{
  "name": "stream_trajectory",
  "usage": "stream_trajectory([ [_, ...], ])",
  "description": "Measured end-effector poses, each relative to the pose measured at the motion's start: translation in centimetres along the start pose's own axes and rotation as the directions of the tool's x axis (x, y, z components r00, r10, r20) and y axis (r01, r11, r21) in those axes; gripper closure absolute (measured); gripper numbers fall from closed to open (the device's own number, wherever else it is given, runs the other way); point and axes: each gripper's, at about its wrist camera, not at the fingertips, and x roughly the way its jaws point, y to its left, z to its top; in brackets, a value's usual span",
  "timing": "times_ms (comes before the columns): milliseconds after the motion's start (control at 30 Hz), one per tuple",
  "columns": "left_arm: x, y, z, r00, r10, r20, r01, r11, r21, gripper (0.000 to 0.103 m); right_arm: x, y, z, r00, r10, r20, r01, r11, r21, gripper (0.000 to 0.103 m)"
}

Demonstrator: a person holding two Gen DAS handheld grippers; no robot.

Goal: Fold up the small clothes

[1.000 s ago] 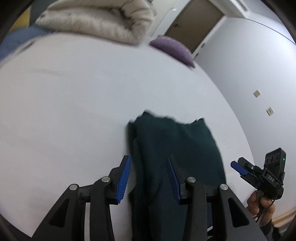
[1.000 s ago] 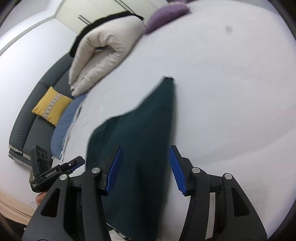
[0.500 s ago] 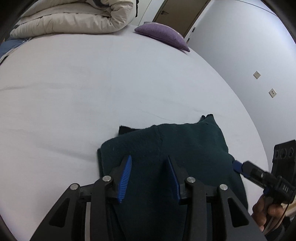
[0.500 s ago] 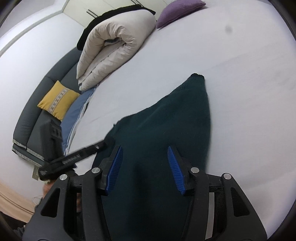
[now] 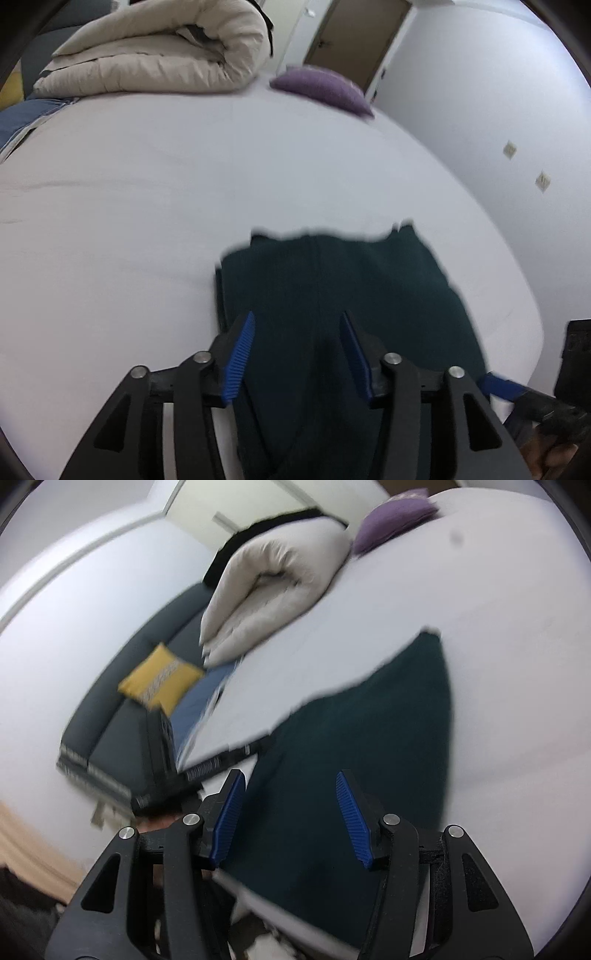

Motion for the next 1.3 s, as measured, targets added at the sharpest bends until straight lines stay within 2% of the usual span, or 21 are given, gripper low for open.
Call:
stream_trajectory([
  [100, 0.4, 0.1, -0.7, 1.0, 0.01, 0.001, -0.01, 1.0, 0.017, 0.051, 2.6, -2.3, -2.6, 0.994, -0.026, -0.103, 0.031, 0.999, 0.045, 0.049],
  [233, -2.8, -0.9, -0.8, 0.996, 0.048, 0.076, -0.051, 0.998, 0.044, 0.051, 1.3, -0.4, -2.6, 0.995, -0.071, -0.063, 0.071, 0.997, -0.003, 0.048],
  [300, -5.7, -2.3, -1.4, 0.981, 0.099, 0.169, -0.116, 0.988, 0.098, 0.039, -0.3, 1.8, -2.1, 0.994, -0.112, -0.011, 0.11, 0.99, -0.083, 0.048],
  [367, -8.9, -3.8, -2.2, 0.945, 0.162, 0.284, -0.204, 0.971, 0.126, 0.011, -2.1, 4.1, -1.6, 0.985, -0.163, 0.053, 0.17, 0.974, -0.152, 0.048],
  [433, -12.2, -5.4, -3.3, 0.886, 0.213, 0.412, -0.288, 0.949, 0.13, 0.0, -3.9, 6.2, -1.3, 0.971, -0.201, 0.129, 0.225, 0.952, -0.206, 0.045],
  [500, -15.5, -6.8, -4.5, 0.819, 0.242, 0.521, -0.346, 0.932, 0.11, 0.0, -5.7, 8.5, -0.7, 0.942, -0.255, 0.219, 0.306, 0.919, -0.249, 0.034],
  [533, -16.8, -7.5, -5.0, 0.795, 0.253, 0.551, -0.363, 0.927, 0.099, 0.0, -6.5, 9.5, -0.8, 0.923, -0.278, 0.266, 0.348, 0.899, -0.265, 0.03],
  [600, -18.4, -8.3, -4.9, 0.761, 0.278, 0.587, -0.394, 0.916, 0.076, 0.0, -8.7, 11.7, -0.9, 0.871, -0.3, 0.389, 0.426, 0.856, -0.294, 0.011],
  [633, -19.6, -9.0, -5.1, 0.734, 0.29, 0.614, -0.409, 0.91, 0.06, 0.0, -9.5, 12.5, -1.0, 0.848, -0.299, 0.437, 0.45, 0.842, -0.298, 0.006],
  [700, -21.5, -9.7, -4.7, 0.704, 0.277, 0.653, -0.407, 0.912, 0.052, 0.0, -11.5, 14.3, -1.2, 0.795, -0.281, 0.537, 0.496, 0.811, -0.31, 0.001],
  [767, -23.3, -10.3, -4.3, 0.692, 0.267, 0.67, -0.4, 0.915, 0.049, 0.0, -12.9, 15.5, -1.0, 0.769, -0.276, 0.576, 0.521, 0.793, -0.316, 0.0],
  [833, -24.2, -10.8, -3.6, 0.703, 0.293, 0.648, -0.432, 0.9, 0.061, 0.0, -14.3, 16.6, -0.7, 0.755, -0.284, 0.591, 0.536, 0.786, -0.307, 0.0],
  [900, -24.3, -11.1, -3.0, 0.728, 0.307, 0.613, -0.446, 0.891, 0.082, 0.0, -15.8, 17.6, -0.4, 0.722, -0.316, 0.615, 0.565, 0.782, -0.262, 0.0],
  [967, -23.8, -11.1, -2.8, 0.753, 0.312, 0.579, -0.434, 0.897, 0.081, 0.0, -16.9, 18.1, -0.2, 0.71, -0.32, 0.627, 0.567, 0.788, -0.24, 0.0],
  [1033, -22.8, -11.2, -3.2, 0.775, 0.332, 0.538, -0.435, 0.897, 0.073, 0.0, -17.3, 18.4, 0.0, 0.739, -0.32, 0.593, 0.55, 0.795, -0.256, 0.0],
  [1100, -20.6, -11.1, -3.4, 0.81, 0.388, 0.439, -0.462, 0.884, 0.07, 0.0, -17.2, 18.5, 0.1, 0.771, -0.336, 0.542, 0.539, 0.797, -0.272, 0.0],
  [1133, -19.4, -10.8, -3.4, 0.838, 0.386, 0.386, -0.446, 0.891, 0.078, 0.0, -16.7, 18.3, 0.2, 0.778, -0.371, 0.507, 0.55, 0.791, -0.267, 0.0],
  [1167, -18.2, -10.2, -3.7, 0.877, 0.352, 0.326, -0.396, 0.915, 0.074, 0.0, -16.6, 18.2, 0.1, 0.777, -0.397, 0.488, 0.564, 0.784, -0.26, 0.0],
  [1233, -16.3, -9.0, -4.2, 0.926, 0.306, 0.223, -0.322, 0.946, 0.041, 0.0, -15.0, 17.1, 0.2, 0.764, -0.478, 0.434, 0.608, 0.759, -0.233, 0.0],
  [1267, -15.1, -8.4, -4.6, 0.939, 0.3, 0.166, -0.308, 0.951, 0.026, 0.0, -13.9, 16.1, 0.2, 0.755, -0.529, 0.387, 0.631, 0.746, -0.212, 0.0],
  [1300, -14.3, -8.1, -5.0, 0.942, 0.305, 0.138, -0.31, 0.95, 0.023, 0.0, -13.1, 15.3, 0.1, 0.753, -0.558, 0.349, 0.641, 0.741, -0.2, 0.0],
])
